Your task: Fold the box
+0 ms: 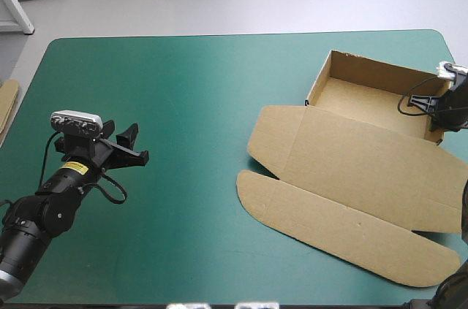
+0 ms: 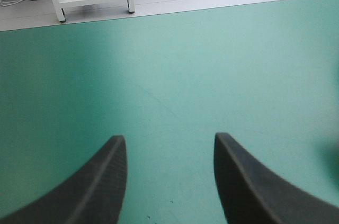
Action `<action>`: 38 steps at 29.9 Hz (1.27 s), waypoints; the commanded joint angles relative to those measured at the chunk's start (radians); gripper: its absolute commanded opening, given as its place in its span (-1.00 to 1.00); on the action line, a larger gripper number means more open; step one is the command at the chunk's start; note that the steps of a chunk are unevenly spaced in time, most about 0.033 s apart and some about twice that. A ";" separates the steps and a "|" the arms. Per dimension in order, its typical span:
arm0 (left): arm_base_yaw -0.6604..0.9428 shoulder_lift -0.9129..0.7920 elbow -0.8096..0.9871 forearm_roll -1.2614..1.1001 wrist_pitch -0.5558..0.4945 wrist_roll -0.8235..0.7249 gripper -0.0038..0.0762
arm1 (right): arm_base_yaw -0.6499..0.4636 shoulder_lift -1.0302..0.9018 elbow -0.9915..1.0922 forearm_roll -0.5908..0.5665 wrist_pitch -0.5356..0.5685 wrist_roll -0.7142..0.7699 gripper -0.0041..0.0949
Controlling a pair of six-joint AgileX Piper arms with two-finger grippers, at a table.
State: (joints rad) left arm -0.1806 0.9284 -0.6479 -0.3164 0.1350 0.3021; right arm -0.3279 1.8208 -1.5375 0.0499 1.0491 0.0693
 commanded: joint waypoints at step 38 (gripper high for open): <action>0.002 -0.012 -0.026 -0.004 -0.054 0.005 -0.04 | -0.031 -0.228 -0.106 0.210 0.021 -0.119 0.36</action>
State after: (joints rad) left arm -0.1806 0.9284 -0.6479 -0.3134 0.1490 0.3030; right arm -0.3548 1.7196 -1.6443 0.1957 1.1099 -0.0100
